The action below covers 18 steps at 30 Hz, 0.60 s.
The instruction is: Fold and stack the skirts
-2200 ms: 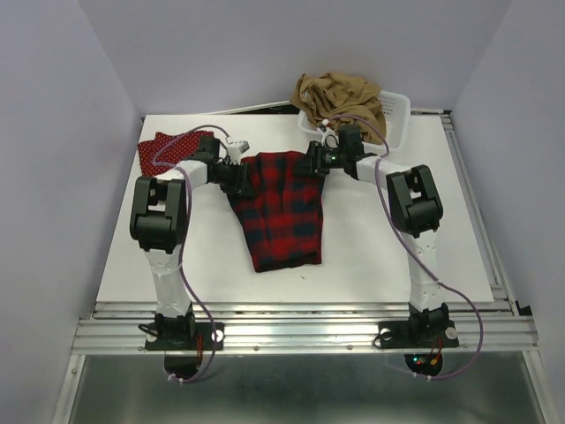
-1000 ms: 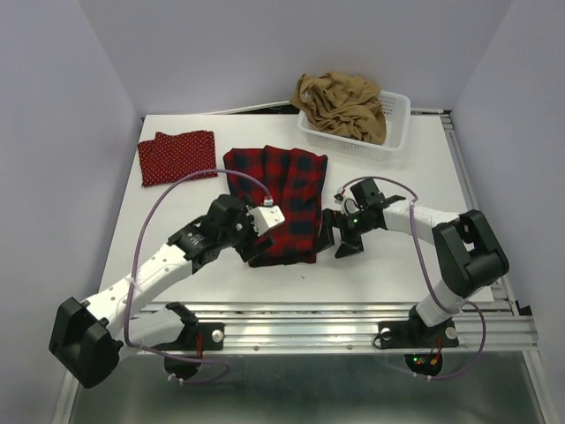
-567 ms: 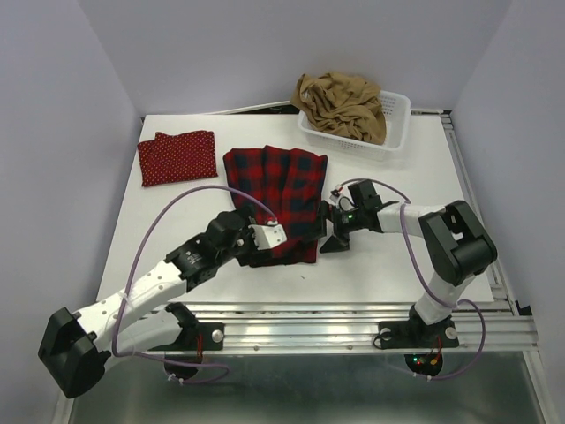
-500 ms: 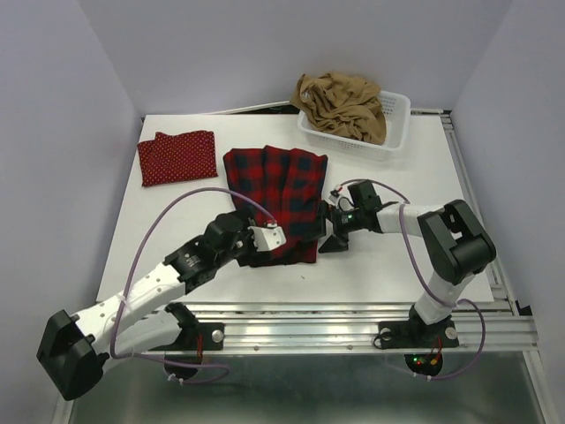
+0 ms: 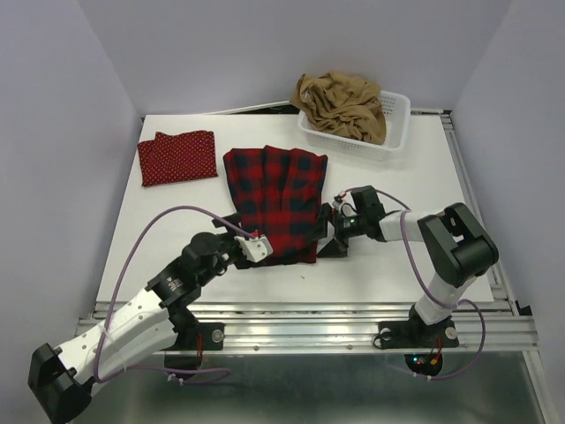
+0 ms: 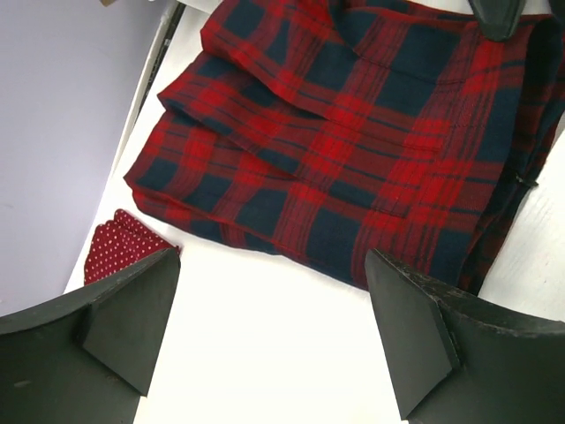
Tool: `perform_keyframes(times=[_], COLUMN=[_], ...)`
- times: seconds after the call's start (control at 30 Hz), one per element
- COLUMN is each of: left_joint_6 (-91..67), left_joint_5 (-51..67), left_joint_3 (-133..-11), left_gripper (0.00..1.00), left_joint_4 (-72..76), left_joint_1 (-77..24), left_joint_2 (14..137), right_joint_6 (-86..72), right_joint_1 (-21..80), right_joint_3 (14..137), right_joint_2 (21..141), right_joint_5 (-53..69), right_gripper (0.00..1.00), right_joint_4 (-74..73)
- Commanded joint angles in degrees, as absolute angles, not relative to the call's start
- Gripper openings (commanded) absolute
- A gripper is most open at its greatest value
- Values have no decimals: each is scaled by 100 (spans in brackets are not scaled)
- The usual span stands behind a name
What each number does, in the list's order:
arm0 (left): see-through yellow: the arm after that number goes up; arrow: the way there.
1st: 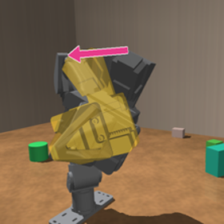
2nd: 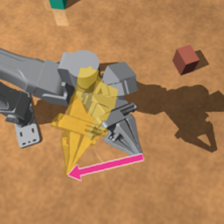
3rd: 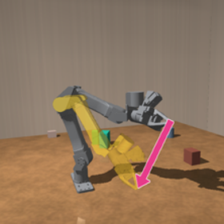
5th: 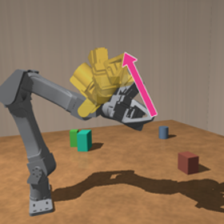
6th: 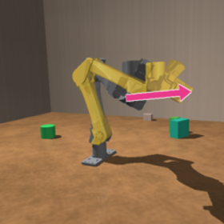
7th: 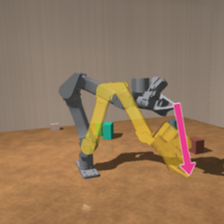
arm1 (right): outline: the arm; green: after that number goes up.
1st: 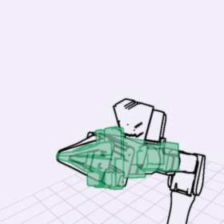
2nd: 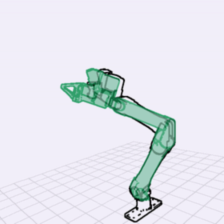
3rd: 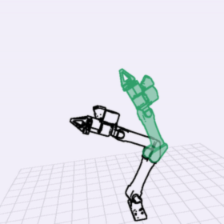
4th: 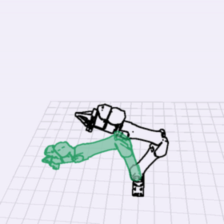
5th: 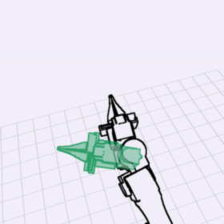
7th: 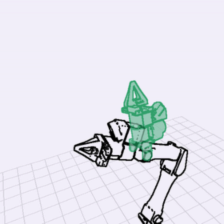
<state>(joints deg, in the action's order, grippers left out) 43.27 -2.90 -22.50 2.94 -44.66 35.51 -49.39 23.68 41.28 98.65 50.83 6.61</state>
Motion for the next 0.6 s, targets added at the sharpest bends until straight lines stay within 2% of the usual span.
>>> perform_keyframes(times=[0.0,0.1,0.17,0.2,0.27,0.3,0.33,0.37,0.5,0.57], left_joint_6=[4306,4315,4368,4420,4543,4640,4797,4842,4808,4615], left_joint_5=[182,281,264,255,167,254,298,334,624,607], left_joint_3=[-2136,-2136,-2136,-2153,-2293,-2442,-2496,-2540,-2654,-2680], left_gripper=[99,99,99,99,99,99,99,99,99,99], left_joint_4=[502,396,396,369,238,20,-52,-262,-492,-527], left_joint_1=[-4509,-4500,-4509,-4509,-4552,-4579,-4597,-4701,-5114,-5343], left_joint_2=[3436,3471,3594,3690,3997,4095,4218,4254,4324,4517], right_joint_6=[-5387,-5397,-5379,-5405,-5519,-5685,-5791,-6070,-6845,-7266], right_joint_1=[2373,2478,2539,2540,2593,2593,2593,2593,2593,2593], right_joint_3=[4122,4122,4245,4263,4237,4228,4228,4254,4368,4359], right_joint_2=[9844,9966,10168,10221,10300,10344,10362,10371,10380,10380], right_joint_5=[5010,4905,4895,4887,4895,4922,5061,5141,5414,5537], right_gripper=[100,100,95,82,65,46,39,26,1,1], right_joint_4=[1467,1600,1407,1345,1292,1301,1336,1458,1845,2171])
